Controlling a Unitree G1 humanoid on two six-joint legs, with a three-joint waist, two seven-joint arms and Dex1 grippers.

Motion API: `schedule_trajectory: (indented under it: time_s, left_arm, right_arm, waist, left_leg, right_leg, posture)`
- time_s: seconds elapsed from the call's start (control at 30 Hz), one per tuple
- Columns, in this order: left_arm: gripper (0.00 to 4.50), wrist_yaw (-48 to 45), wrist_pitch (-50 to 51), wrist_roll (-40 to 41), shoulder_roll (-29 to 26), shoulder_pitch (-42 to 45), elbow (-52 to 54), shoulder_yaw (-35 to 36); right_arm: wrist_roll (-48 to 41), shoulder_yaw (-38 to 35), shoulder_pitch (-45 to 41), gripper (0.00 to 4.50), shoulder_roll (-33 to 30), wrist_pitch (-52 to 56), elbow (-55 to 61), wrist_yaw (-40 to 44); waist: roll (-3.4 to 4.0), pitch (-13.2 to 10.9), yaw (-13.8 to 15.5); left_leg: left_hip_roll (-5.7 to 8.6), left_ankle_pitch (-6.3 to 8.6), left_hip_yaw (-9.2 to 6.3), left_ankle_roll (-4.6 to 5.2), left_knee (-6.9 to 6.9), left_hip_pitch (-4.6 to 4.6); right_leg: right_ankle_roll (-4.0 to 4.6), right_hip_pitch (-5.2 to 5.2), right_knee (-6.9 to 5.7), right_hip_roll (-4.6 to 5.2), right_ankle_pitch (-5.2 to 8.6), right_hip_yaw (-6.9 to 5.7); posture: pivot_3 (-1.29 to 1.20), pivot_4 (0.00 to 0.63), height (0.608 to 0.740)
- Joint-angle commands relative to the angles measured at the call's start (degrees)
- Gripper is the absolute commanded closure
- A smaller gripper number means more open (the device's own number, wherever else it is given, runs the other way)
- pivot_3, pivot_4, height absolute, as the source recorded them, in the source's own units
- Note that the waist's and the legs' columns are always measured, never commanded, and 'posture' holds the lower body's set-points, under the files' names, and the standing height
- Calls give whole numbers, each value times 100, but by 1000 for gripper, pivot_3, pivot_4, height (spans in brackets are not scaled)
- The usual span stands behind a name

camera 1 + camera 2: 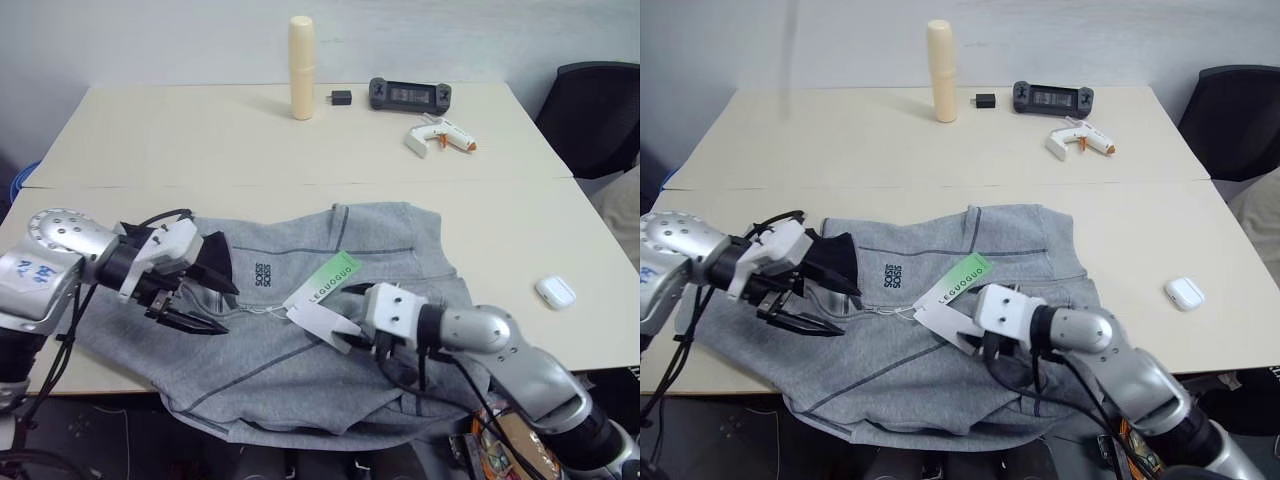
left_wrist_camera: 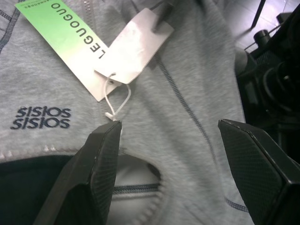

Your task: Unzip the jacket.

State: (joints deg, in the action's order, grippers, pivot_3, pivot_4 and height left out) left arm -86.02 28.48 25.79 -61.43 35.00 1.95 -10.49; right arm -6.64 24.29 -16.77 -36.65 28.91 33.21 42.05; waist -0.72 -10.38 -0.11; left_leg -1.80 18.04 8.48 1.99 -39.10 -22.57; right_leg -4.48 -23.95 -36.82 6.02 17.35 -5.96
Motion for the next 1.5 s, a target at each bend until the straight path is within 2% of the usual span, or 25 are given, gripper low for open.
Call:
schedule_trajectory:
  time_s: [0.03,0.13,0.23,0.33,0.5,0.77,0.9,1.07,1.2,1.27,1.4,1.47,1.5]
  left_arm:
    - [1036,-396,-216,-223,59,257,-185,-113]
    - [1036,-373,-345,-329,173,388,-330,-197]
    - [1036,-347,-397,-379,290,470,-413,-220]
    - [1036,-304,-460,-408,382,484,-430,-199]
    - [1036,-207,-512,-410,501,428,-445,-125]
    - [1036,-54,-668,-523,650,329,-457,-97]
    - [1036,18,-769,-629,735,260,-519,-83]
    - [1036,124,-856,-761,805,208,-629,-35]
    - [1005,166,-1033,-907,844,142,-774,-43]
    - [1005,158,-1067,-936,863,130,-813,-26]
    - [1005,260,-1226,-1105,971,79,-1014,-94]
    - [1005,328,-1440,-1302,1016,-55,-1143,-193]
    - [1005,343,-1558,-1400,1024,-126,-1210,-236]
  right_arm:
    - [345,193,-103,881,131,-227,-25,-58]
    - [669,412,-194,881,242,-384,-226,-92]
    - [1438,544,-384,881,281,-799,-671,-457]
    - [1981,371,-635,881,304,-1232,-1100,-855]
    - [2114,96,-1045,881,345,-1661,-1484,-820]
    - [2546,540,-1491,881,712,-2510,-2373,-607]
    - [2935,771,-1666,881,687,-2908,-2769,-413]
    - [3129,813,-1722,881,952,-3278,-3170,-536]
    - [3004,639,-1752,1784,1331,-3261,-3441,-589]
    - [2977,538,-1703,2572,1385,-3213,-3413,-556]
    - [2761,199,-1434,3687,1367,-2922,-3130,-546]
    - [2567,-66,-1195,4434,1350,-2615,-2840,-511]
    - [2485,-196,-1080,4491,1349,-2448,-2679,-498]
  waist:
    - [0,0,-3]
    - [0,0,-17]
    - [0,0,-19]
    - [0,0,-22]
    - [-1,0,-21]
    - [-1,-1,-44]
    - [-1,0,-88]
    - [-2,0,-112]
    - [-2,0,-155]
    - [-2,0,-158]
    - [-2,0,-149]
    - [-2,0,-142]
    - [-2,0,-141]
  left_leg:
    - [-2,0,0,0,0,-1]
    - [-5,0,-1,-1,0,1]
    - [-5,0,0,-1,0,2]
    - [-3,0,0,0,-3,1]
    - [-3,-1,0,-1,-5,1]
    - [-5,-1,0,-1,-5,1]
    - [-6,-2,0,-1,-4,2]
    - [-5,-2,-2,-1,-4,1]
    - [-9,-3,-2,-4,-4,6]
    - [-11,-3,-2,-4,-3,5]
    - [-11,-3,-2,-4,-3,5]
    - [-9,-3,-3,-4,-3,4]
    - [-7,-3,-3,-3,-3,4]
  right_leg:
    - [0,-1,0,-1,0,-1]
    - [0,-1,0,-3,0,-1]
    - [-1,-1,-1,-2,1,0]
    - [-1,-2,-4,1,1,-1]
    - [-2,-2,-6,2,1,1]
    - [-2,-1,-6,0,2,2]
    - [-2,-2,-8,-1,2,1]
    - [-2,-1,-7,1,2,2]
    - [-2,2,-10,-3,2,2]
    - [-2,1,-10,-4,2,3]
    - [-1,1,-10,-2,3,6]
    - [-1,2,-9,1,3,7]
    - [-1,3,-9,4,3,10]
  posture:
    - [0,150,740]
    - [0,150,740]
    - [0,150,740]
    - [0,150,740]
    - [0,150,740]
    - [0,150,740]
    - [0,150,740]
    - [0,150,740]
    - [0,150,740]
    - [0,150,740]
    - [0,150,740]
    - [0,150,740]
    - [0,150,740]
